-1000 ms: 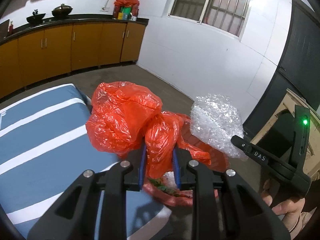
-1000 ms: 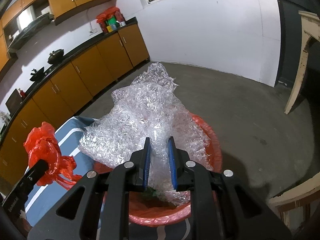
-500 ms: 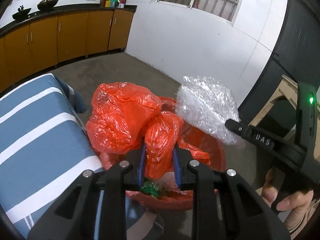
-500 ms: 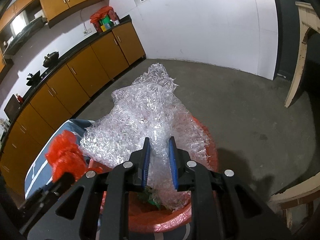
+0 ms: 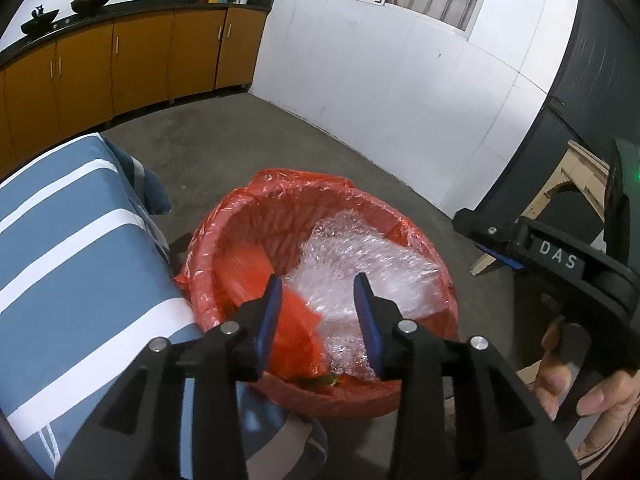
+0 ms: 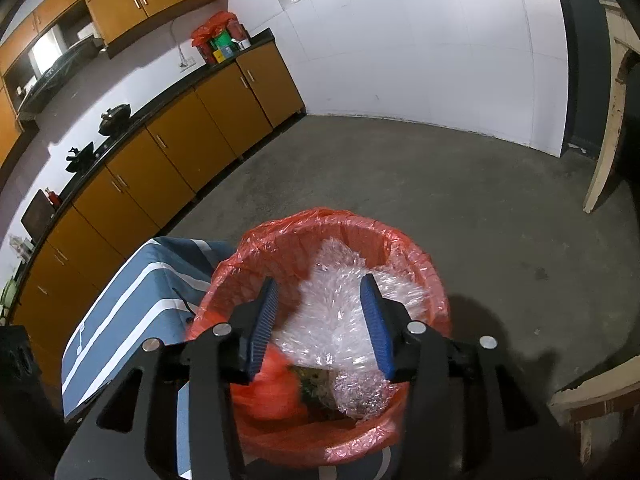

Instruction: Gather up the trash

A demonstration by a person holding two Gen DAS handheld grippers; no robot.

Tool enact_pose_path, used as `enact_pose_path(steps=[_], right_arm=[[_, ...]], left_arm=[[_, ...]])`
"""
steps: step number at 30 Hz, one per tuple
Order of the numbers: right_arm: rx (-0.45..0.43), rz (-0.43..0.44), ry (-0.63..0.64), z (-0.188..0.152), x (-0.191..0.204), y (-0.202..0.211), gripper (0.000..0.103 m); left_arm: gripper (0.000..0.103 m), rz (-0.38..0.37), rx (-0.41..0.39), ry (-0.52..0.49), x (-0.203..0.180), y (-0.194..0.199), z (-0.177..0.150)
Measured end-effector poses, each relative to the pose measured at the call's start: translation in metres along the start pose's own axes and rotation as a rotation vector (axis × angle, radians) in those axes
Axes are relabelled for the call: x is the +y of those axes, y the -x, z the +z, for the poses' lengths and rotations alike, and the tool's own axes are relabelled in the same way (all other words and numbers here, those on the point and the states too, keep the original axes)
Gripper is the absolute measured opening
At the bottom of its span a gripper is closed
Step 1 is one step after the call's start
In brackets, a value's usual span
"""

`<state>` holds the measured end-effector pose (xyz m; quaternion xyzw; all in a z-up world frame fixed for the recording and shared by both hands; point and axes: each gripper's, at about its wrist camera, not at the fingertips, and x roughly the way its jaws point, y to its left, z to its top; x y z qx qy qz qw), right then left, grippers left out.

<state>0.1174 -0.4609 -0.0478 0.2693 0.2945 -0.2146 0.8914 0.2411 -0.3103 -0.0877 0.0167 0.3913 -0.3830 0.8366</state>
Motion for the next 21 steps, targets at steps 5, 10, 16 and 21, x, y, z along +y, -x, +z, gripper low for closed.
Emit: enact_pose_path(steps=[5, 10, 16, 21], right_arm=[[-0.022, -0.009, 0.014, 0.000, 0.003, 0.009, 0.048], [-0.063, -0.013, 0.061, -0.004, 0.011, 0.025, 0.058], [-0.116, -0.006, 0.145, -0.010, 0.027, 0.044, 0.075], [-0.161, 0.007, 0.209, -0.016, 0.039, 0.061, 0.090]], left_arm=[[0.046, 0.028, -0.029, 0.011, 0.005, 0.015, -0.002], [0.056, 0.070, -0.083, 0.023, 0.009, 0.043, -0.005], [0.068, 0.154, -0.163, 0.036, 0.015, 0.088, -0.015], [0.078, 0.232, -0.229, 0.065, 0.022, 0.126, -0.027]])
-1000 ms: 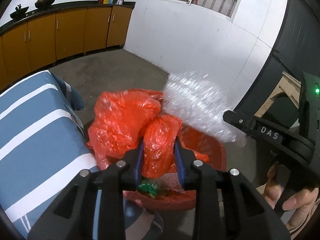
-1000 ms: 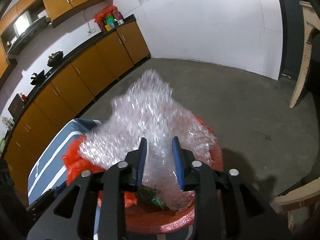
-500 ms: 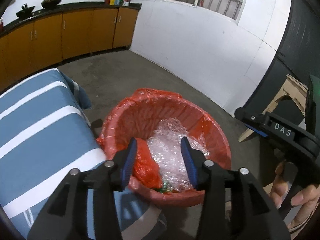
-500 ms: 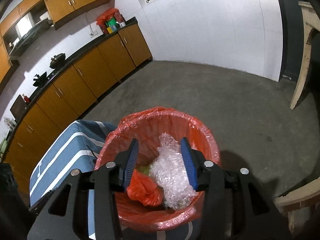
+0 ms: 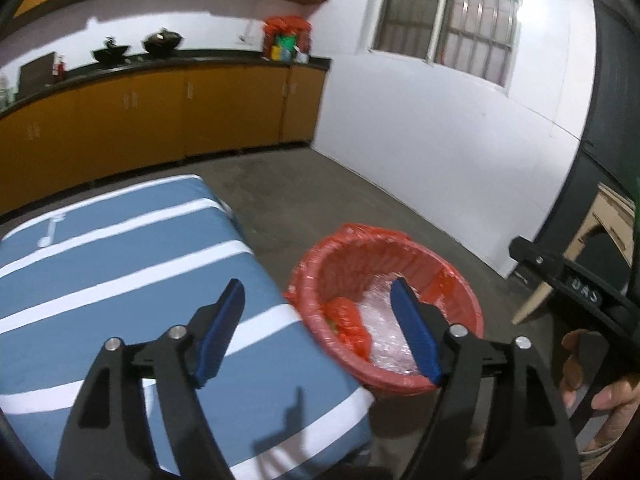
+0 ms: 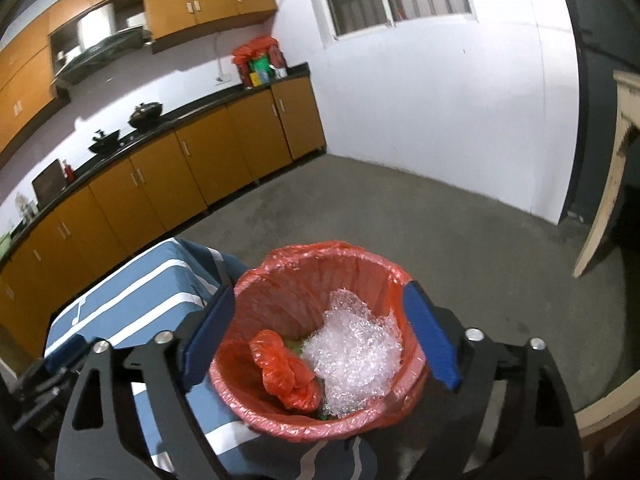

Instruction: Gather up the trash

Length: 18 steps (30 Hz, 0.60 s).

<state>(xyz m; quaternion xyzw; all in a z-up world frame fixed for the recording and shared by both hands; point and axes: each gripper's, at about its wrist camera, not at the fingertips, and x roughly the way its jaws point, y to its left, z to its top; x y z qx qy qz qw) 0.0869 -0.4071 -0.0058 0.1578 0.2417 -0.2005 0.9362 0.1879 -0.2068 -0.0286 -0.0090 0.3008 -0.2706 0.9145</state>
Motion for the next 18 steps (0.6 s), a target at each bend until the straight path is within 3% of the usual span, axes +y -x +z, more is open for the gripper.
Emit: enact_pose_path(steps=[10, 18], right_arm=[[-0.121, 0.003, 0.130, -0.011, 0.029, 0.041, 0.101], [-0.170, -0.021, 0.264, -0.029, 0.052, 0.069, 0.101]], left_arm=[[0.097, 0.163, -0.122, 0.074, 0.026, 0.071, -0.005], [0.099, 0.293, -0.188, 0.072, 0.031, 0.115, -0.023]])
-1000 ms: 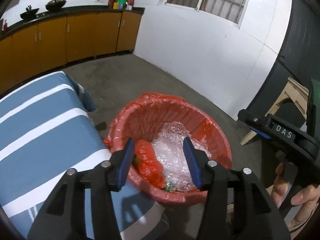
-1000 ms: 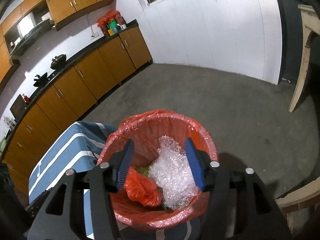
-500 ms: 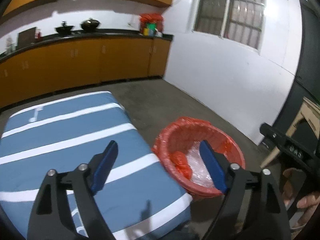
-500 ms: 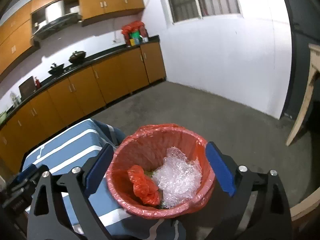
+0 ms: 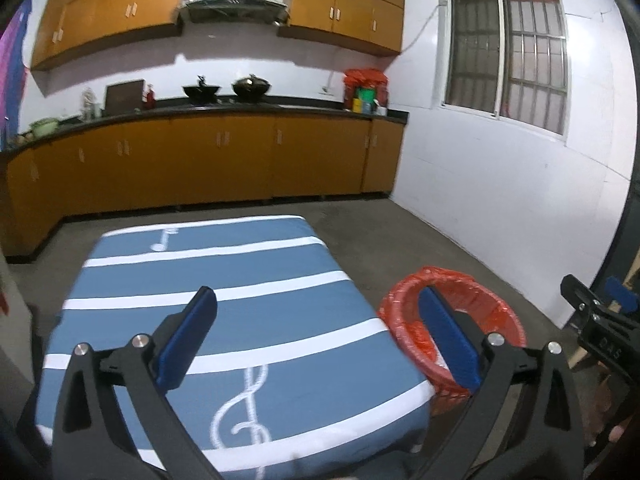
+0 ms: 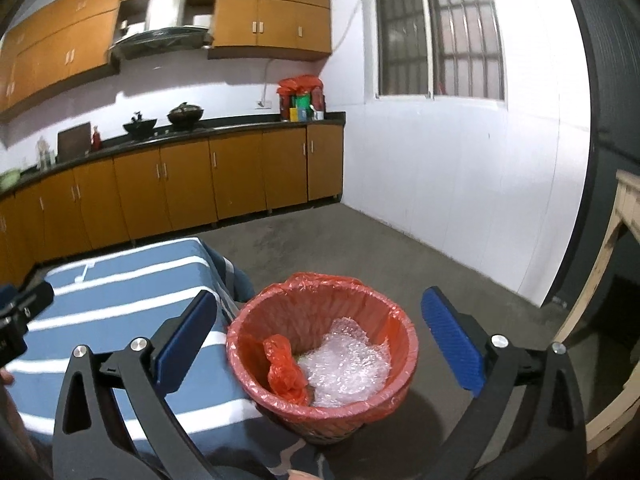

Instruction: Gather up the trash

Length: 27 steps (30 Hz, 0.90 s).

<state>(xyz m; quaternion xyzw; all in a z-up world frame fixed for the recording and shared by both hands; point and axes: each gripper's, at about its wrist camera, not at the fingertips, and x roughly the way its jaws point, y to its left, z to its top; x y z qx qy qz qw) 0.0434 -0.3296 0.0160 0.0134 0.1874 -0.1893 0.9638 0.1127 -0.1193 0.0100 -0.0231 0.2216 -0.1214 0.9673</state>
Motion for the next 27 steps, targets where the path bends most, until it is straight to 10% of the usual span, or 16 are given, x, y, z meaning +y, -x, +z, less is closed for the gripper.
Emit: enact_pose_path(steps=[27], right_arm=[[0.000, 0.043, 0.024, -0.041, 0.016, 0.053, 0.101]], left_arm=[[0.099, 0.195, -0.078, -0.011, 0.022, 0.088, -0.052]])
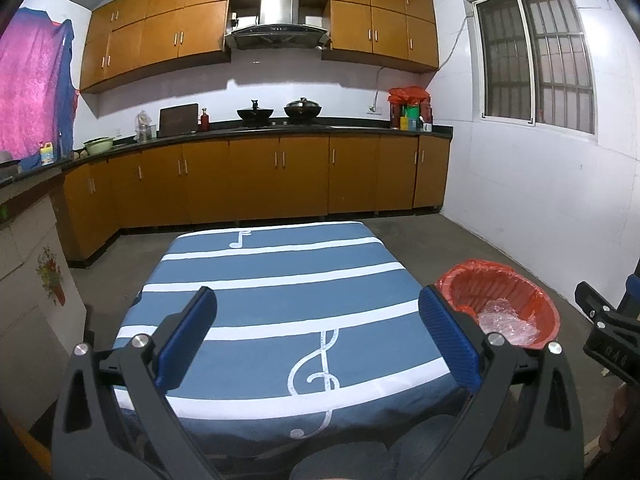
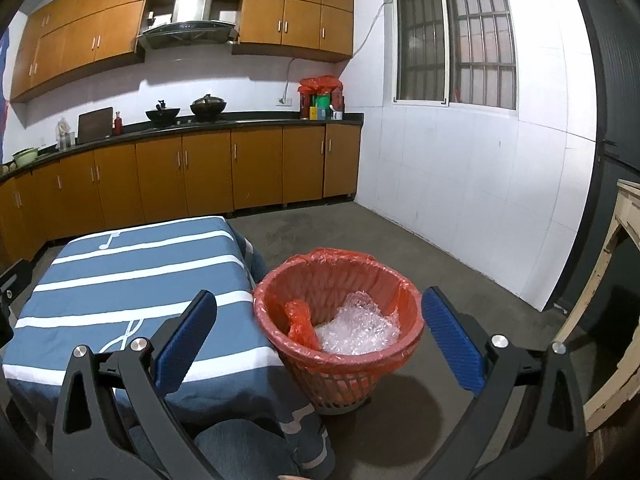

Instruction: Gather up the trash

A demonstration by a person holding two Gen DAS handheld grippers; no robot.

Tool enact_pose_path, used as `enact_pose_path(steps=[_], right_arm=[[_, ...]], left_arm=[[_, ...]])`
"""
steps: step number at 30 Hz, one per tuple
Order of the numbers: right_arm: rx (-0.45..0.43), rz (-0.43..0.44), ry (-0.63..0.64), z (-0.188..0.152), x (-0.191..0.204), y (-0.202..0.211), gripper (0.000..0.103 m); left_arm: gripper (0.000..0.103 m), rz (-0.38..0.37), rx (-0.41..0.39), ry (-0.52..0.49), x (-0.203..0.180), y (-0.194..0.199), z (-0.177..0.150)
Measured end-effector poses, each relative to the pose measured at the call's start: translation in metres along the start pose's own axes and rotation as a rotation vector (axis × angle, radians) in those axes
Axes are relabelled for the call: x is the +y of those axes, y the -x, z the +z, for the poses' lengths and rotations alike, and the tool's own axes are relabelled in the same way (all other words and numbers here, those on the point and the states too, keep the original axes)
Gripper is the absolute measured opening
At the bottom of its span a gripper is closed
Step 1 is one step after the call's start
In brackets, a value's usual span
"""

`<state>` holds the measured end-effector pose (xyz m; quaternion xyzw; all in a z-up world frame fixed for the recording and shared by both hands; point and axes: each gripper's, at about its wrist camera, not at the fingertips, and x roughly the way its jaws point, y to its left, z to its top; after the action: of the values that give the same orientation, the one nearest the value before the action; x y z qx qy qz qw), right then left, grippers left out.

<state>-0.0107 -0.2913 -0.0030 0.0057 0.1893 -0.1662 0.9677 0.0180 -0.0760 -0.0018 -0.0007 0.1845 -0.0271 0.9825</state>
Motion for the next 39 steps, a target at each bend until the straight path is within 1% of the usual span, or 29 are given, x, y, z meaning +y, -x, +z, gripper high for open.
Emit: enact_pose_path(steps=[15, 28, 39], right_arm=[[0.006, 0.011, 0.006, -0.010, 0.003, 0.010, 0.101], [0.006, 0.015, 0.001, -0.015, 0.004, 0.015, 0.101], [0.011, 0.018, 0.001, -0.012, 0.002, 0.014, 0.101]], left_arm=[[0.099, 0.024, -0.010, -0.007, 0.002, 0.012, -0.015], [0.099, 0.015, -0.016, 0.003, -0.002, 0.020, -0.019], [0.099, 0.013, -0.008, 0.009, -0.001, 0.019, -0.020]])
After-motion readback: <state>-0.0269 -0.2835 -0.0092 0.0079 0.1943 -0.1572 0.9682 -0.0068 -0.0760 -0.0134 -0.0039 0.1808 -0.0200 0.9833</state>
